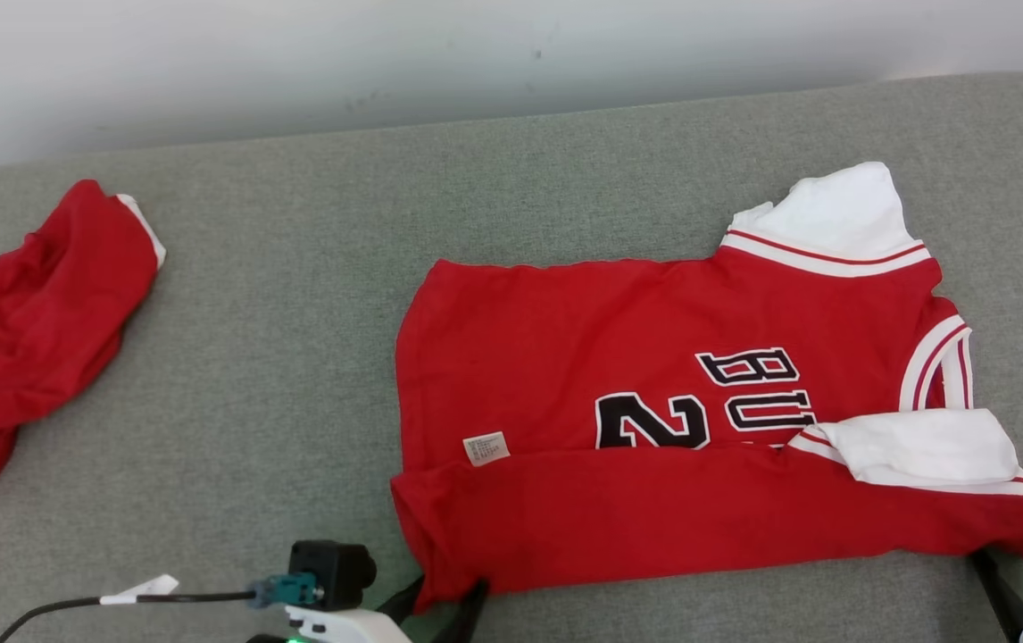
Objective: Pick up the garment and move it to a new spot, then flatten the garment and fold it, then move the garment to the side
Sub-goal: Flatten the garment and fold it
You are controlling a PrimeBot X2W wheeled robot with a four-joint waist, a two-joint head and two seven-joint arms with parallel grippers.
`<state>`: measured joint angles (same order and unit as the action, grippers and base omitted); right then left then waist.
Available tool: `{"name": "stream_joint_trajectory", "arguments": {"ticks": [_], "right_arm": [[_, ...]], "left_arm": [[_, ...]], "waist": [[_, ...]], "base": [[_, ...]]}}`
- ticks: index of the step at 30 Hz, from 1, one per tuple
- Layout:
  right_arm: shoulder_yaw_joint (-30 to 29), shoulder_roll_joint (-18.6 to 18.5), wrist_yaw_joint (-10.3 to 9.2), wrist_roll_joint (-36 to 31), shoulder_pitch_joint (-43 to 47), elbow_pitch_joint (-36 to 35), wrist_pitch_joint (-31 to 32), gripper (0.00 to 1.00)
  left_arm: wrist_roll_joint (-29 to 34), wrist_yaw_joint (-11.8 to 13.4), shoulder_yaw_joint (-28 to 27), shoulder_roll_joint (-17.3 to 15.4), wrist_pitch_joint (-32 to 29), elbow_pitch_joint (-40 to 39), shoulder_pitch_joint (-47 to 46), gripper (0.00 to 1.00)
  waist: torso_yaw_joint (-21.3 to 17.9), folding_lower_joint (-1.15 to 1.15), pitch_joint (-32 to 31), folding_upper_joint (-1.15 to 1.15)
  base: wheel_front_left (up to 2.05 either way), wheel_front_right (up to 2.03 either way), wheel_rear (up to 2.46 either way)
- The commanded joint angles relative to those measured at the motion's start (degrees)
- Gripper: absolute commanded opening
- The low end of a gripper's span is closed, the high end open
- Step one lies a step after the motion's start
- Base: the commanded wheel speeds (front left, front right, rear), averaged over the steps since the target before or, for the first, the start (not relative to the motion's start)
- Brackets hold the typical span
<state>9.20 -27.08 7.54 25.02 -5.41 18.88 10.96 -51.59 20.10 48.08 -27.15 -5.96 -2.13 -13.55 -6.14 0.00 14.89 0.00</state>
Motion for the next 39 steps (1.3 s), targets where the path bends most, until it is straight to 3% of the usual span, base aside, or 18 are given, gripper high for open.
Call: {"name": "stream_joint_trajectory", "arguments": {"ticks": [1,2,7,13,20,24,25,26,27,28,29,30,35,39], "right_arm": [[0.9,0.1,-0.12,1.3,-0.7,1.2,0.6,0.12],[1.2,0.1,-0.12,1.9,-1.1,1.6,0.7,0.00],[3.4,-2.6,-0.12,5.8,-2.1,0.8,0.5,0.00],[5.7,-10.5,-0.12,11.9,0.1,-3.3,1.9,0.00],[5.1,-19.0,-0.13,18.3,7.0,-7.9,8.7,0.00],[4.9,-20.5,-0.13,19.2,10.2,-8.5,11.8,0.00],[4.9,-20.1,-0.13,18.5,10.2,-8.3,11.7,0.00],[5.0,-19.3,-0.13,18.0,10.1,-7.9,11.6,0.00],[5.3,-18.3,-0.13,17.8,10.0,-7.5,11.9,0.00],[5.5,-17.5,-0.13,17.2,9.8,-7.1,11.8,0.19],[5.7,-16.9,-0.13,16.8,9.3,-6.8,11.5,0.94],[5.8,-16.1,-0.12,16.6,9.0,-6.3,11.4,1.00],[6.3,-14.9,-0.12,15.6,8.5,-4.9,11.0,1.00],[5.1,-16.1,-0.13,15.0,8.4,-4.5,10.3,1.00]], "left_arm": [[-1.1,-0.4,0.1,0.0,-0.8,1.2,0.1,0.24],[-1.7,-0.8,0.0,-0.1,-1.2,1.4,-0.1,0.00],[-4.9,-3.6,-1.4,-1.6,-2.6,0.3,0.2,0.00],[-9.3,-6.0,-2.4,-4.6,-4.8,-5.4,3.0,0.00],[-13.4,-6.5,-1.7,-5.1,-6.1,-13.1,8.4,0.00],[-12.7,-5.9,0.0,-4.7,-6.3,-11.6,9.9,0.01],[-12.9,-5.7,0.2,-4.2,-6.1,-10.9,10.4,0.18],[-13.1,-5.5,0.1,-3.8,-5.6,-10.1,10.5,0.44],[-13.1,-5.5,0.1,-3.7,-5.4,-9.1,10.6,1.00],[-13.2,-5.4,0.0,-3.5,-5.3,-8.2,10.7,1.00],[-13.0,-5.2,0.0,-3.3,-5.0,-7.3,10.5,1.00],[-12.1,-5.2,0.1,-3.4,-4.9,-6.5,10.1,1.00],[-10.9,-5.2,0.1,-3.7,-4.0,-4.2,9.0,1.00],[-10.5,-4.6,-1.1,-5.1,-2.8,-4.7,9.7,1.00]], "waist": [[0.0,0.00,0.0,0.00],[0.1,0.00,0.0,0.00],[0.5,0.00,-1.3,0.00],[0.7,0.00,-3.9,0.00],[0.6,0.00,-5.8,0.00],[0.1,0.00,-6.1,0.00],[0.0,0.00,-6.1,0.00],[-0.2,0.00,-6.2,0.00],[-0.3,0.00,-6.2,0.00],[-0.4,0.00,-6.3,0.00],[-0.5,0.00,-6.4,0.00],[-0.6,0.00,-6.4,0.00],[-0.6,0.00,-6.2,0.00],[-0.5,0.00,-6.2,0.00]], "base": [[0.00,0.00,0.00],[0.00,0.00,0.00],[0.00,0.00,0.00],[0.00,0.00,0.00],[0.00,0.00,0.00],[0.00,0.00,0.00],[0.00,0.00,0.00],[0.00,0.00,0.00],[0.00,0.00,0.00],[0.00,0.00,0.00],[0.00,0.00,0.00],[0.00,0.00,0.00],[0.00,0.00,0.00],[0.00,0.00,0.00]]}}
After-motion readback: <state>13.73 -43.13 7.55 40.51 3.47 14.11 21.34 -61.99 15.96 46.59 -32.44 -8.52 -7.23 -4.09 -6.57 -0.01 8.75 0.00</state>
